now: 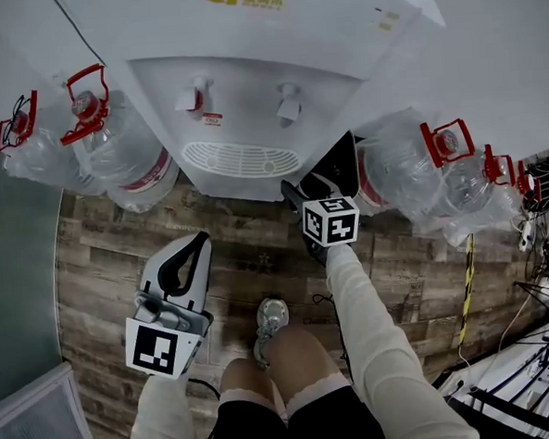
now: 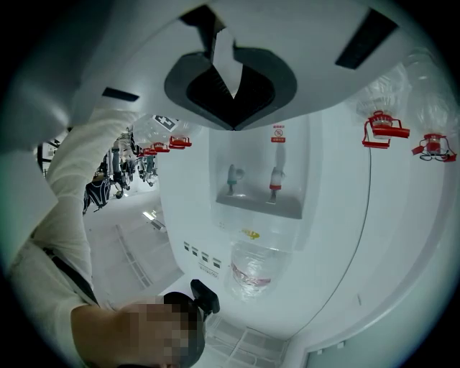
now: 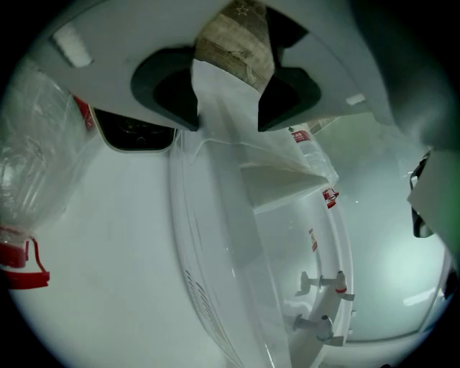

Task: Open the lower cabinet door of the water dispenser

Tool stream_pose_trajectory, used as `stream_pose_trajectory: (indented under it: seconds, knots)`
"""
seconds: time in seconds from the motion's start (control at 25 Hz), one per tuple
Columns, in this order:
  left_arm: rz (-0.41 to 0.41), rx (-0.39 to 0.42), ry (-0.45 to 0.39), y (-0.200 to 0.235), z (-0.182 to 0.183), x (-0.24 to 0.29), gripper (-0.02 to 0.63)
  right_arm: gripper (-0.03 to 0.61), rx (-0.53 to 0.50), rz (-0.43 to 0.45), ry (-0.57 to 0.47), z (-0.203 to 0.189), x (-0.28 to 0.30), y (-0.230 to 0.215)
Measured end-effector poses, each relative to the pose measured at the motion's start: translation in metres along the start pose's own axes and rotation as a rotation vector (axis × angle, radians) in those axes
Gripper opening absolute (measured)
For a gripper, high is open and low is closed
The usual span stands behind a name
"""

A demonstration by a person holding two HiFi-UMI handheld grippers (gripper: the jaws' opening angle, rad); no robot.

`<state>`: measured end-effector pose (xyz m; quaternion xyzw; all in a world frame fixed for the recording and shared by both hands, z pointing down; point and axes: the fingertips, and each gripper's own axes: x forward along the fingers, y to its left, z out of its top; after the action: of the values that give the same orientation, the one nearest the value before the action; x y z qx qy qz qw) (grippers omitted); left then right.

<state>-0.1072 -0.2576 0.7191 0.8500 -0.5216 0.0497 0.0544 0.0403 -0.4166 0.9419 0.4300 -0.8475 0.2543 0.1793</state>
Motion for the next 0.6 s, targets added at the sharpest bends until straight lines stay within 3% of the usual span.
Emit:
stream_pose_trajectory:
  seconds: [0.32,0.6]
  knots:
    - [0.004,-0.006,-0.003,0.001,0.002,-0.004,0.002,0.202,-0.037,-0.051,0.036,-0.010,-0.011,0.003]
    - [0.000,-0.030,-0.003,-0.009,0.013,-0.006,0.002,0.199,0.006,-0.005,0.036,-0.035,-0.038,0.032]
